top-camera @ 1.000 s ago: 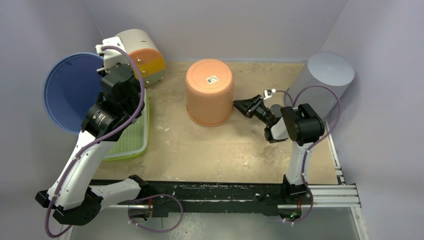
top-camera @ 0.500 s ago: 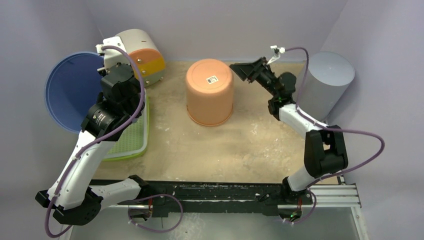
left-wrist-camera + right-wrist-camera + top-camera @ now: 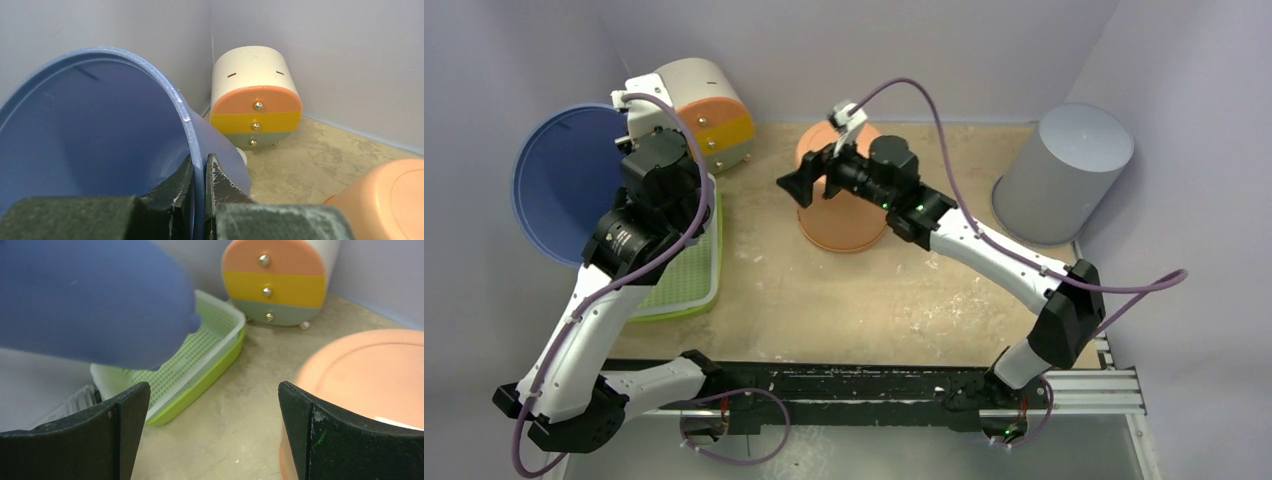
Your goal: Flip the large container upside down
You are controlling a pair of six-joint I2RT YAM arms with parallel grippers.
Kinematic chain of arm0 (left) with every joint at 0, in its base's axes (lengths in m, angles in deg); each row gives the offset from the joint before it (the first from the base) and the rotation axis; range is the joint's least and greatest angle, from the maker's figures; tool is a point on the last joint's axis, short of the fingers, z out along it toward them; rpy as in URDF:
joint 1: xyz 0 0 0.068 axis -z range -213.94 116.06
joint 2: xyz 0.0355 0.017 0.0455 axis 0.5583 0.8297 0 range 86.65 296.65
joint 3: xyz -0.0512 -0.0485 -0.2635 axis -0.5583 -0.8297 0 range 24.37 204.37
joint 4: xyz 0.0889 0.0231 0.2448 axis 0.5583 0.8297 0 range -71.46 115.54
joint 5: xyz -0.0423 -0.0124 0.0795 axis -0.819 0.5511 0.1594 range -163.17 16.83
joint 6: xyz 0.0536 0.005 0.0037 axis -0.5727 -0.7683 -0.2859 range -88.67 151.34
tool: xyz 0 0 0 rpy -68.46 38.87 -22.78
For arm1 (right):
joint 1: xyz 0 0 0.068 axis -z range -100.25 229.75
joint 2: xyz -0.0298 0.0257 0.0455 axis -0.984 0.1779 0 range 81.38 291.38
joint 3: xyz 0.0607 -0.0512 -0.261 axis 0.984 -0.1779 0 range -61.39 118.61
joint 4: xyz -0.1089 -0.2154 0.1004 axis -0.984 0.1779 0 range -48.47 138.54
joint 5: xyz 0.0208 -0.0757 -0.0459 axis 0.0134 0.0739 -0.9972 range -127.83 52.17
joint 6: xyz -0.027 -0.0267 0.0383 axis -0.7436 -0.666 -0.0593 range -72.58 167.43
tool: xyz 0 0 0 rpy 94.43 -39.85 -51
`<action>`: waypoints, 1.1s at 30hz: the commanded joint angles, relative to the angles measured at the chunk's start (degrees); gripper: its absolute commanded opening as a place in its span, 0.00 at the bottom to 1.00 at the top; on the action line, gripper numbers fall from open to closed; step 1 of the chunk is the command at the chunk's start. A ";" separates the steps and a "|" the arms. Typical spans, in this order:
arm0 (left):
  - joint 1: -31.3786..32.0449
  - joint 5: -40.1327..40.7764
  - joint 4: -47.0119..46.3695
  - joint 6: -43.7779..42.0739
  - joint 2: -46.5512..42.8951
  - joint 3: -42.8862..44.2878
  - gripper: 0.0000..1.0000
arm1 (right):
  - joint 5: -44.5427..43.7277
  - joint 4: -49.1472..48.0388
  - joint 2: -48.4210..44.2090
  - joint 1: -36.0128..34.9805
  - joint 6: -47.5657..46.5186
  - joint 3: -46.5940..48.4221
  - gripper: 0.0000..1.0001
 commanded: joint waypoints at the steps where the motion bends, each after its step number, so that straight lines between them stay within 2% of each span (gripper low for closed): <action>1: -0.04 0.14 -4.06 -1.59 -1.84 1.34 0.00 | -6.14 5.23 2.29 -6.72 -7.70 4.73 1.00; 4: -0.08 0.22 -3.88 -1.68 -2.07 1.26 0.00 | -6.80 5.94 4.98 -10.02 -8.18 5.47 1.00; 14: -0.09 0.10 -4.38 -2.03 -2.14 0.46 0.00 | -1.69 4.62 12.88 -10.88 -7.99 3.10 1.00; 20: -0.03 -0.19 -4.49 -2.06 -2.03 0.03 0.00 | -8.58 4.26 18.64 -10.07 -10.92 5.59 1.00; 25: -0.06 -0.47 -4.32 -2.13 -2.39 -0.59 0.00 | -13.61 3.44 22.08 -5.65 -10.51 5.10 1.00; 33: -0.07 -1.11 -5.41 -2.24 -3.05 -2.31 0.00 | -14.16 0.89 22.07 6.08 -10.63 3.25 1.00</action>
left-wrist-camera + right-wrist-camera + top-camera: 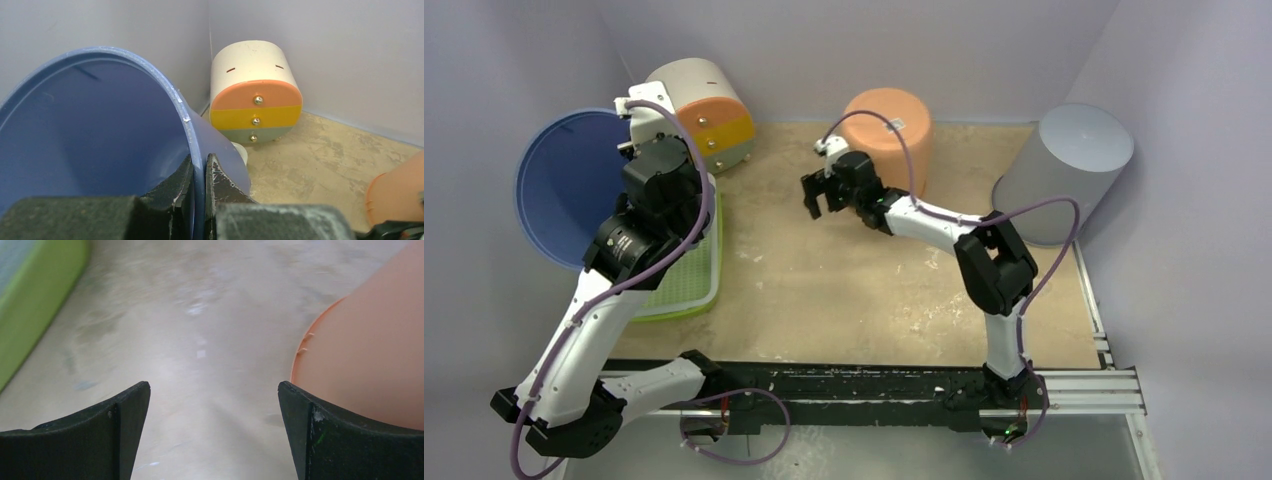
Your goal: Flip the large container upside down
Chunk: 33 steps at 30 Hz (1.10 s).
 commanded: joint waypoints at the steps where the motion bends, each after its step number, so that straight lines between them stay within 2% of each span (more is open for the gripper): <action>1: -0.06 -0.73 -4.99 -2.07 -1.38 0.26 0.00 | -4.21 -4.27 -2.16 7.09 -0.84 0.64 1.00; 9: -0.10 -1.31 -4.80 -1.59 -2.23 -1.32 0.00 | -8.38 -6.76 -1.80 16.21 -0.66 -0.13 1.00; 14: -0.08 -1.47 -4.58 -1.29 -2.83 -2.10 0.00 | -15.09 -7.17 -1.54 19.62 -1.32 -1.01 1.00; 21: -0.07 -1.78 -4.65 -1.18 -2.75 -2.83 0.00 | -15.11 -8.44 -1.98 26.61 0.02 -2.89 1.00; 33: -0.03 -2.29 -5.19 -0.93 -1.34 -2.71 0.00 | -19.53 -8.80 -4.80 29.04 -0.06 -6.75 1.00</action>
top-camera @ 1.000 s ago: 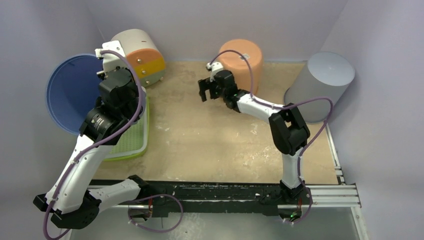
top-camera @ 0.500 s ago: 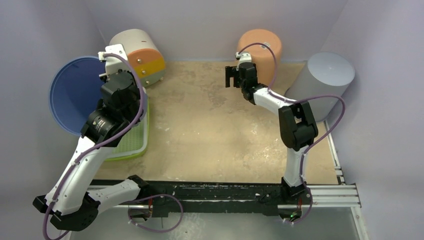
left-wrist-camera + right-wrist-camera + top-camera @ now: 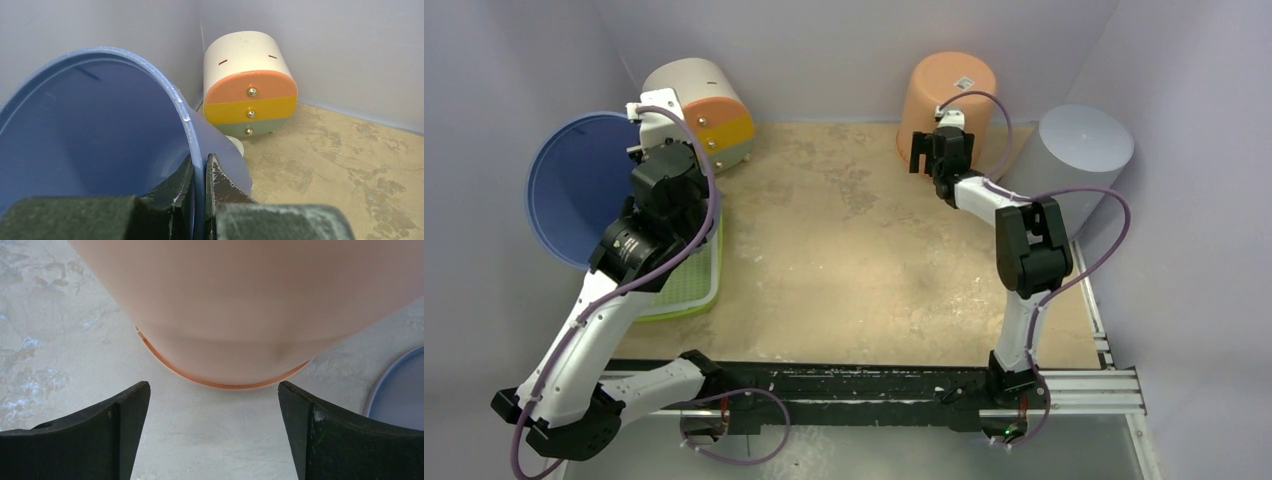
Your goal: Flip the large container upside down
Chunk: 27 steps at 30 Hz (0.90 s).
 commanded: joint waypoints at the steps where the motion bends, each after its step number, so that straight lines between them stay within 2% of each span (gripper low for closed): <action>1: -0.03 -0.10 -4.48 -0.99 -0.22 0.67 0.00 | -0.98 -2.01 -5.28 -0.12 0.31 -1.74 1.00; 8: -0.02 -7.14 -4.66 2.49 2.90 4.54 0.00 | 5.85 -0.94 -15.84 -0.91 2.66 -7.79 1.00; 17: -0.01 -25.75 -9.74 9.85 6.90 6.89 0.00 | 12.04 3.42 -31.73 -2.65 3.44 -13.53 1.00; 22: -0.05 -37.70 -17.66 17.45 8.40 0.20 0.00 | 10.82 7.16 -37.65 -2.53 4.93 -13.21 1.00; 27: 0.08 -43.14 -26.77 22.79 9.25 -7.89 0.00 | 7.54 9.13 -41.52 -2.48 5.35 -12.31 1.00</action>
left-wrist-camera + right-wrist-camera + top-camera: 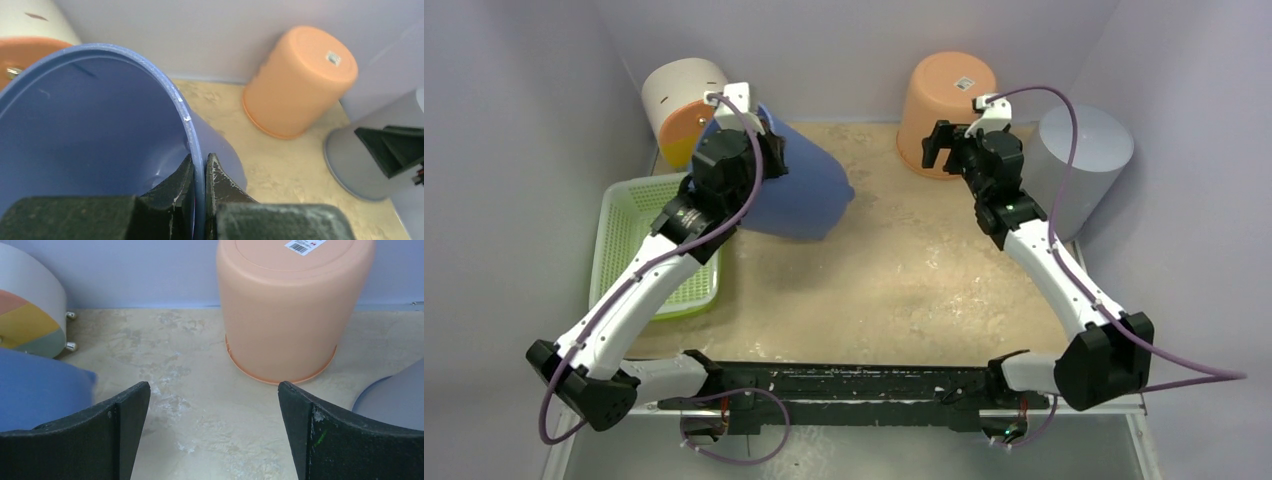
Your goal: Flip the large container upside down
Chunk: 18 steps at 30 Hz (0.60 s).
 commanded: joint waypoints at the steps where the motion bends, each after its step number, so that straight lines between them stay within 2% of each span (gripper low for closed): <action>1: 0.12 -8.76 -14.98 7.05 0.51 -4.62 0.00 | -3.45 2.33 -3.60 0.27 1.19 1.36 1.00; 7: 0.66 -14.60 -26.13 13.53 1.95 -11.55 0.00 | -7.81 5.08 -4.10 1.17 1.76 4.83 1.00; 11: 2.22 -20.21 -38.33 19.52 4.18 -15.78 0.00 | -8.11 6.56 -2.61 2.16 2.32 8.43 1.00; 18: 4.59 -27.93 -54.12 29.94 11.37 -15.14 0.00 | -6.87 7.54 -1.02 5.04 2.33 11.14 1.00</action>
